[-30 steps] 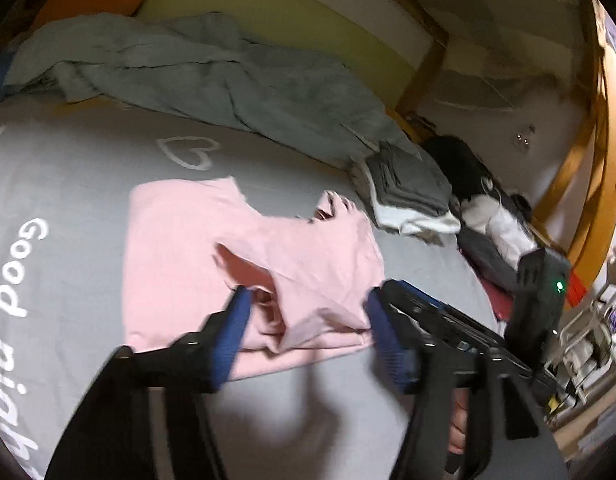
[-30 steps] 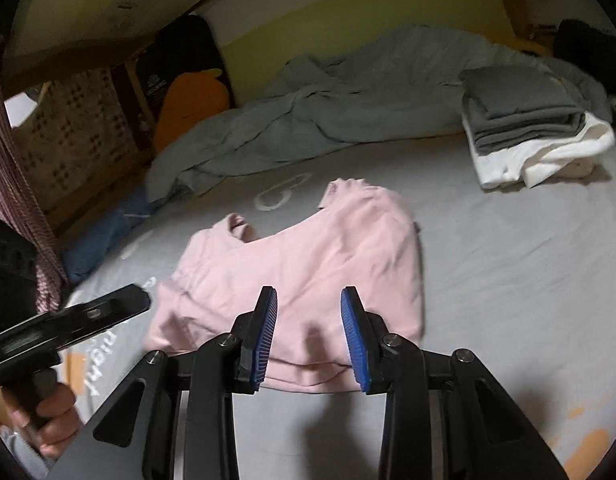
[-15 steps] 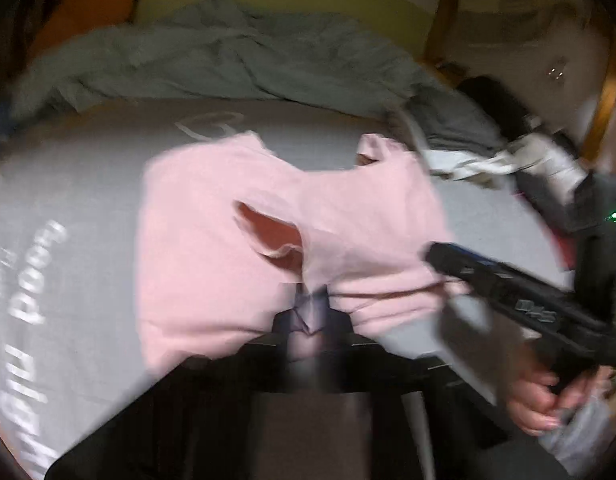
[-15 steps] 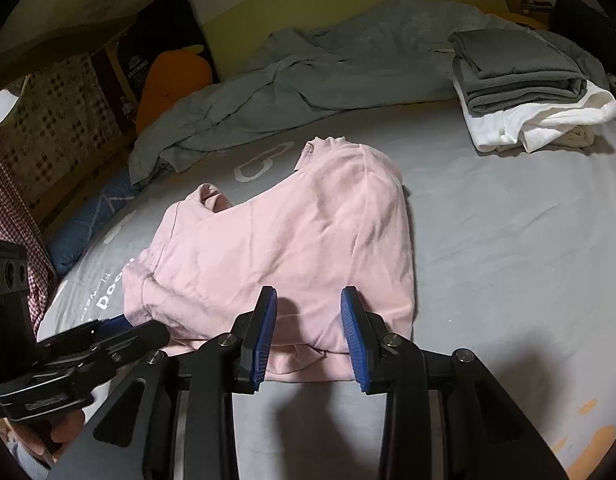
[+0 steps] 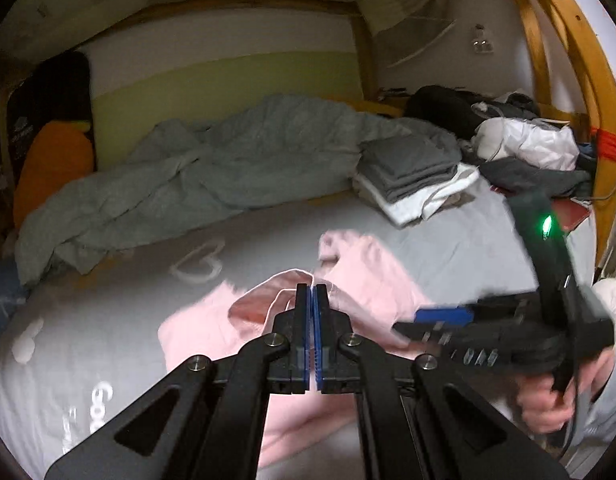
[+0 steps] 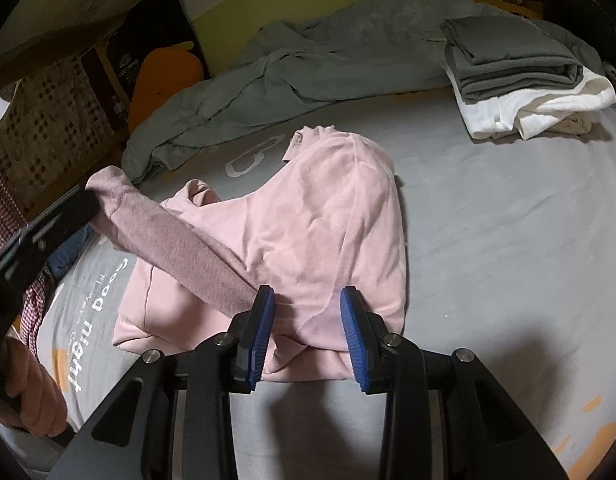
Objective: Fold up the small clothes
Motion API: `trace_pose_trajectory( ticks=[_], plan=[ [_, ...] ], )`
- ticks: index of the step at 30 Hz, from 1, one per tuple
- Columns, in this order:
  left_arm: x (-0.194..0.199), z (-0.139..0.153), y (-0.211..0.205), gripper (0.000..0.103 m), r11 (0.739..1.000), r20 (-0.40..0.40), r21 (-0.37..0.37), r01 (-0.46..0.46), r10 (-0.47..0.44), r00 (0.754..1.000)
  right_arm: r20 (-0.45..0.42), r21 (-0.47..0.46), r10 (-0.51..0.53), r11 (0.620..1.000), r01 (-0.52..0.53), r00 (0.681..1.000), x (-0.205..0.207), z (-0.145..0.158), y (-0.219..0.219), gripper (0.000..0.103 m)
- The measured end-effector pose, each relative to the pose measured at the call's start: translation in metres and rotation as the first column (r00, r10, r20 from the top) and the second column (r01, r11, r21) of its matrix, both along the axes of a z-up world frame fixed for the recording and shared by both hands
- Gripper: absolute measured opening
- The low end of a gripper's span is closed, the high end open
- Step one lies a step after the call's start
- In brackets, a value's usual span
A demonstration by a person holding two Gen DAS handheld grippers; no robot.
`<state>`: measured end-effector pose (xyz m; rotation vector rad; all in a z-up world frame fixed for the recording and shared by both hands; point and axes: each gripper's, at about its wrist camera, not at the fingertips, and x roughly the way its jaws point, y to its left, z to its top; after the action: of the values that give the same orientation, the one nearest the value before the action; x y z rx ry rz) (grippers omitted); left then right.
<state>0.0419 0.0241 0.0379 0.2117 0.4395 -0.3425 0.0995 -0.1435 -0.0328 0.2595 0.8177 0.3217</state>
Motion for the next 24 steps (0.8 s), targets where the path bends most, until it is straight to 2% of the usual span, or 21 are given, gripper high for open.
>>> trace_pose_trajectory(
  ticks=[6, 10, 15, 20, 24],
  plan=[
    [-0.005, -0.037, 0.043, 0.001, 0.990, -0.119, -0.031, -0.137, 0.133, 0.984, -0.003, -0.008, 0.001, 1.000, -0.001, 1.000, -0.001, 0.002, 0.002, 0.036],
    [-0.009, -0.048, 0.058, 0.001, 0.982, -0.173, -0.056, -0.183, 0.171, 0.970, -0.007, -0.012, 0.002, 1.000, -0.002, 1.000, -0.001, 0.002, 0.001, 0.036],
    [-0.015, -0.035, 0.050, 0.001, 0.984, -0.144, -0.106, -0.145, 0.129, 0.981, -0.007, -0.017, 0.000, 1.000, 0.000, 1.000, -0.002, 0.001, 0.001, 0.036],
    [-0.012, -0.020, 0.025, 0.001, 0.984, -0.121, -0.161, -0.078, 0.059, 0.991, -0.006, -0.025, 0.003, 1.000, -0.003, 1.000, -0.003, 0.002, 0.002, 0.036],
    [0.003, -0.021, 0.008, 0.001, 0.984, -0.140, -0.158, -0.078, 0.056, 0.989, -0.007, -0.024, 0.003, 1.000, -0.003, 1.000, -0.003, 0.003, 0.002, 0.036]
  ],
)
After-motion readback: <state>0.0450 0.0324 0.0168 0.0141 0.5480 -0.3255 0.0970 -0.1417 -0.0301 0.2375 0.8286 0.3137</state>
